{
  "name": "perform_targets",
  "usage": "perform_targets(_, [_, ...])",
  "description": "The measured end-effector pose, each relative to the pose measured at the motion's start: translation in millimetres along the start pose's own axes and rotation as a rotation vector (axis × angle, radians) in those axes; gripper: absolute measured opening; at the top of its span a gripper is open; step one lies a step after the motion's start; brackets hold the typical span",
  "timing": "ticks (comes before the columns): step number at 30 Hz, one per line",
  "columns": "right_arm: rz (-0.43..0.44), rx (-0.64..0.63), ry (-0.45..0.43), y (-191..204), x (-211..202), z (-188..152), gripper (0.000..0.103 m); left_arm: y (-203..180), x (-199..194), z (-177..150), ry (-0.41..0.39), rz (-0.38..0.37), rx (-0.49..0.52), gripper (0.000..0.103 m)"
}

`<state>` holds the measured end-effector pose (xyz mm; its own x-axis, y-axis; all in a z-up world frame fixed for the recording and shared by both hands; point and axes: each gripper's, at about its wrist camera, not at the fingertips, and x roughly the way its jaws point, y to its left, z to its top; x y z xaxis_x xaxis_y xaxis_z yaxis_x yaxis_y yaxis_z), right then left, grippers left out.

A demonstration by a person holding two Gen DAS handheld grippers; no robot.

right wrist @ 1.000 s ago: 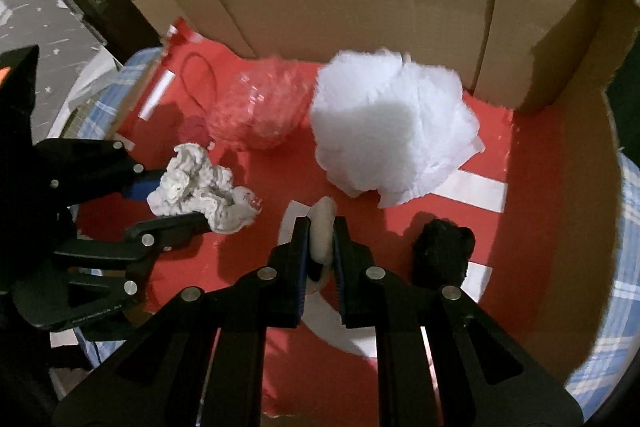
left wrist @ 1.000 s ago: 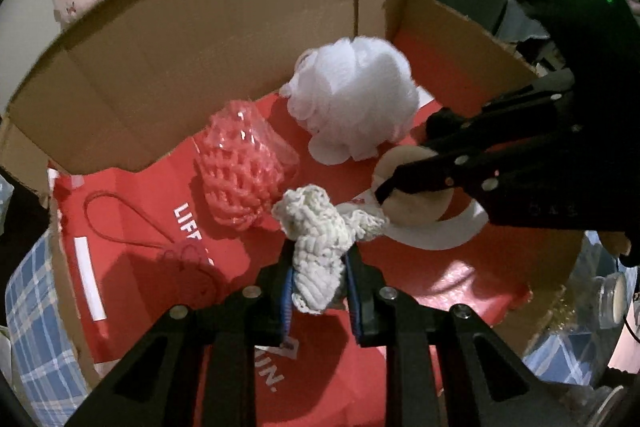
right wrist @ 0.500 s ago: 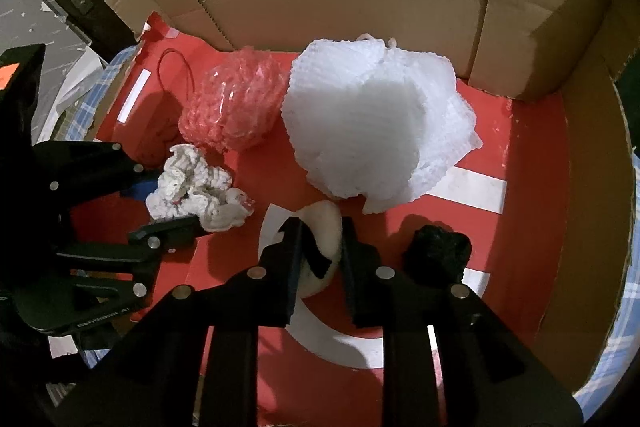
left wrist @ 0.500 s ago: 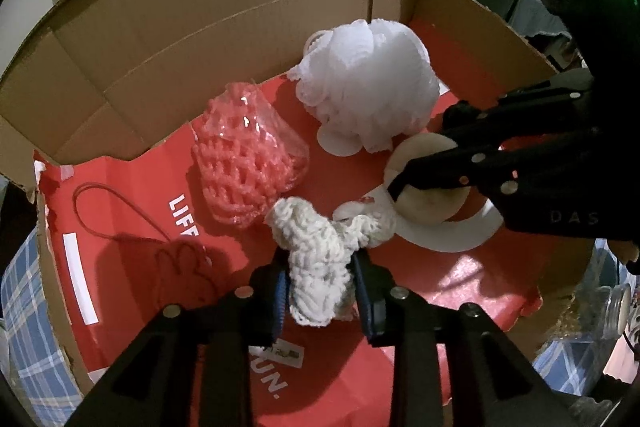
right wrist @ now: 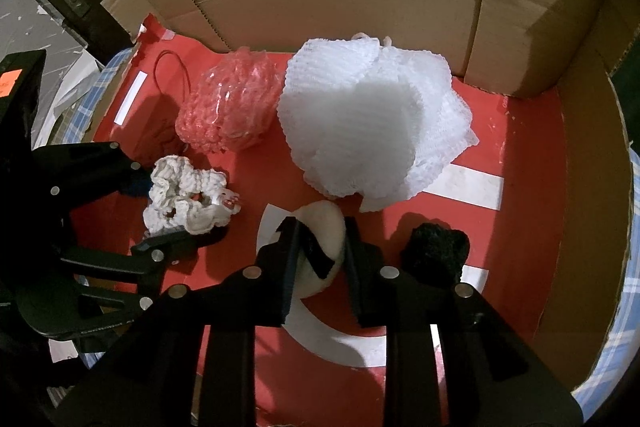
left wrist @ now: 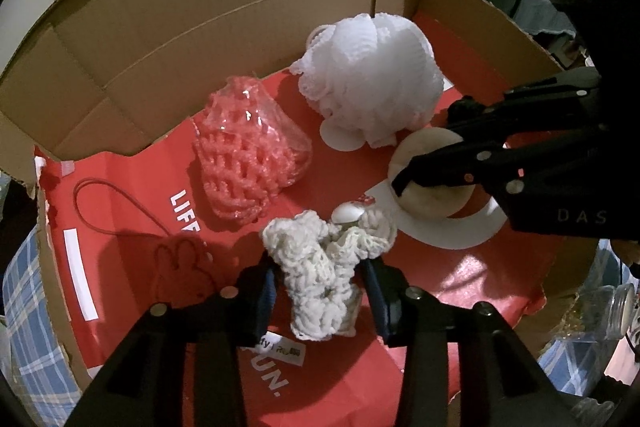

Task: Organize soft objects
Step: 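Withdraw both tools from the box back toward the table items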

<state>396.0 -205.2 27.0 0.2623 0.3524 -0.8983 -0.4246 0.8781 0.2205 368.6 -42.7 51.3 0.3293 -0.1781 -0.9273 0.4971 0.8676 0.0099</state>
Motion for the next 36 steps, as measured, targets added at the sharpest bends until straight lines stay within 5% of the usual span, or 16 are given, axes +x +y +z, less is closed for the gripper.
perform_targets(2, [-0.006, 0.001, -0.001, 0, 0, 0, 0.030, 1, 1, 0, 0.000, 0.002, 0.000, 0.044])
perform_targets(5, [-0.014, 0.000, -0.021, 1, -2, -1, 0.065, 1, 0, 0, -0.004, 0.006, -0.001, 0.046])
perform_targets(12, [-0.021, 0.005, -0.054, 5, -18, -1, 0.065, 2, -18, -4, -0.057, 0.013, -0.025, 0.059])
perform_targets(22, [-0.062, -0.001, -0.169, 24, -86, -22, 0.071, 7, -96, -28, -0.238, -0.007, -0.118, 0.075])
perform_targets(36, [-0.164, -0.082, -0.445, 93, -209, -112, 0.079, -34, -226, -115, -0.548, 0.047, -0.137, 0.101])
